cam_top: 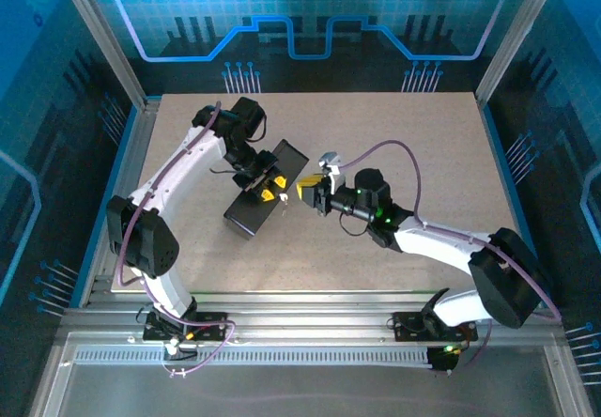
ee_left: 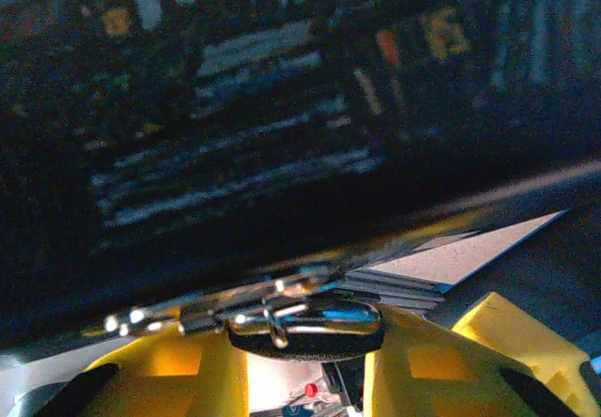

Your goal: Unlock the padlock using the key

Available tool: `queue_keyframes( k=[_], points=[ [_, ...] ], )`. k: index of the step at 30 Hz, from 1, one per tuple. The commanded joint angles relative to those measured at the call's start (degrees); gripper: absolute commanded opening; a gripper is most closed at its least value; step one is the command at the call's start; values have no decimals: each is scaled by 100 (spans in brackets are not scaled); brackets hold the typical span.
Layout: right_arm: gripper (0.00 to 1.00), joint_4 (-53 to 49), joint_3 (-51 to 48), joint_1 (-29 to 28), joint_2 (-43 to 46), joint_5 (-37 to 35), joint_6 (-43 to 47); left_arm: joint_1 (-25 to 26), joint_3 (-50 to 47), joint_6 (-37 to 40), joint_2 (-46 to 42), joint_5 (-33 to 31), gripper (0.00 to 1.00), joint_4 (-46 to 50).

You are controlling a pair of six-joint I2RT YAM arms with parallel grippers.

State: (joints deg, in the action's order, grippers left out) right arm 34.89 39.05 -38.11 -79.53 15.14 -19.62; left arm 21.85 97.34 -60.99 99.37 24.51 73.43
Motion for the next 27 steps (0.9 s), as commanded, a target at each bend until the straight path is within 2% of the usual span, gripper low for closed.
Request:
queue_keyframes(
  k=[1,6,8,11,18,21,27],
  points=[
    [22,-490,305,279,-163,1157,81,-34,157,114,-181,207,6,118],
    [36,-497,473,251,-511,1944,-204,-33,182,126,-176,197,6,141],
    [36,-700,362,45,-336,1564,545,-38,187,138,-173,202,6,154],
    [38,-1105,181,-312,5,528,2089,-40,188,149,-164,212,6,189],
    [38,-653,-32,-513,167,-752,4406,-27,266,201,-132,225,6,334],
    [37,1,-185,-642,113,-1160,5009,-23,283,175,-138,216,6,339],
    [32,522,-205,-1146,-153,-1486,6103,-26,316,177,-107,234,6,355]
  ],
)
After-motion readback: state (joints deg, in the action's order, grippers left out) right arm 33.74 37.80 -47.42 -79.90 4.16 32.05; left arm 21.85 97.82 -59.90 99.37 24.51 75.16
